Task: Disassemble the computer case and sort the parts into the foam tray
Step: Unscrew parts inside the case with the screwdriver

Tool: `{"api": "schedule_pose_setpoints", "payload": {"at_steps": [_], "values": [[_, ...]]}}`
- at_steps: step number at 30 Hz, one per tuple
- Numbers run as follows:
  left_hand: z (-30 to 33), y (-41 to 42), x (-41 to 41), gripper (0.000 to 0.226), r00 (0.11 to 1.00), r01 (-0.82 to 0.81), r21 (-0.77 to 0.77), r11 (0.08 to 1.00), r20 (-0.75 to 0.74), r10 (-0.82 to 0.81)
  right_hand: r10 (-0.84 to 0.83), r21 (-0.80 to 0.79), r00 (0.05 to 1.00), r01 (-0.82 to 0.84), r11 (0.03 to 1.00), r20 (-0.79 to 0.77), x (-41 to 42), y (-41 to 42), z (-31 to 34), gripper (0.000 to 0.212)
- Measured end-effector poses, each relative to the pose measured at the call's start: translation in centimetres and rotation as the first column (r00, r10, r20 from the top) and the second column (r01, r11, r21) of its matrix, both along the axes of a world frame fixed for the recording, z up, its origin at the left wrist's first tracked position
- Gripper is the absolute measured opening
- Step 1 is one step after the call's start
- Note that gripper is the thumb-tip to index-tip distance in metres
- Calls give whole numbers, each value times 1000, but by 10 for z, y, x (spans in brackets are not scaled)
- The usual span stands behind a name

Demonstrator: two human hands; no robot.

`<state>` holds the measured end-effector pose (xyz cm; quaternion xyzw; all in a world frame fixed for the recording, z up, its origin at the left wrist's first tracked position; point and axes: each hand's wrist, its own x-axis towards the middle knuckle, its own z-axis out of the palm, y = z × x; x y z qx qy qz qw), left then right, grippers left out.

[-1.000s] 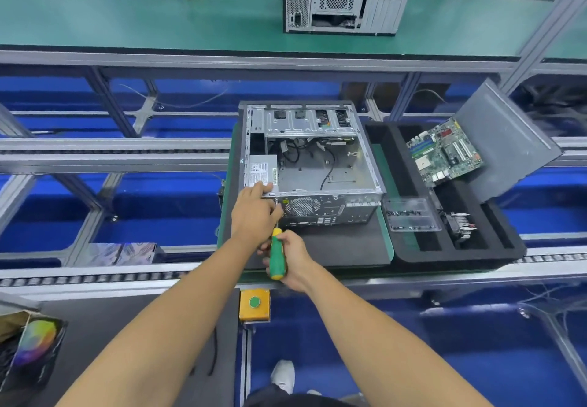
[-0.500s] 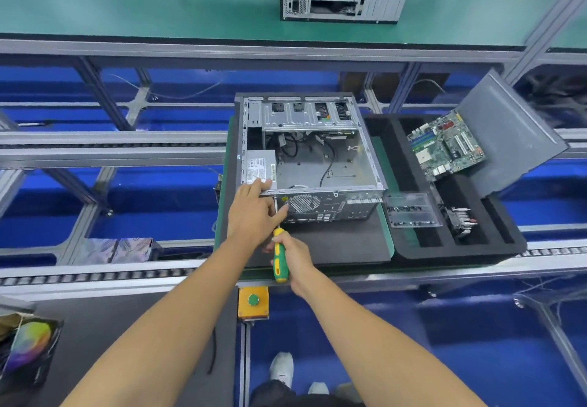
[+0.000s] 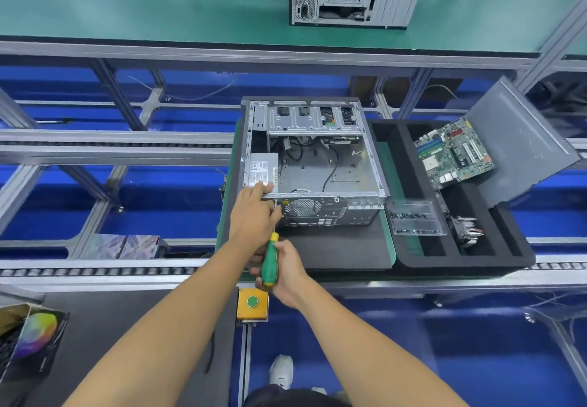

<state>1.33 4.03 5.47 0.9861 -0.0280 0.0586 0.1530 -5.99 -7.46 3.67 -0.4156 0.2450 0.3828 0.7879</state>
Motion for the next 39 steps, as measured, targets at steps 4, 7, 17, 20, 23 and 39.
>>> {"api": "schedule_pose_setpoints", "payload": {"at_steps": [4, 7, 17, 20, 23, 39], "values": [[-1, 0, 0, 44, 1000, 13, 16, 1000, 11, -13, -32, -23, 999, 33, 999, 31, 0, -4, -6, 44], [-3, 1, 0, 48, 1000, 18, 17, 1000, 18, -18, -54, -112, 996, 62, 992, 67, 1, -3, -13, 35], [-2, -1, -1, 41, 998, 12, 42, 999, 67, -15, -116, -297, 968, 181, 938, 222, 5, -3, -18, 6], [-1, -5, 3, 34, 997, -54, 14, 998, 52, 53, -135, -265, 975, 179, 947, 177, 5, -4, -16, 8], [-1, -8, 3, 30, 995, -76, 26, 997, 60, 74, -129, -229, 980, 162, 960, 152, 5, -5, -13, 7], [-3, -9, 3, 37, 990, -48, 158, 986, 141, 25, -142, 40, 989, 140, 989, 38, 3, 0, -8, 33]]}}
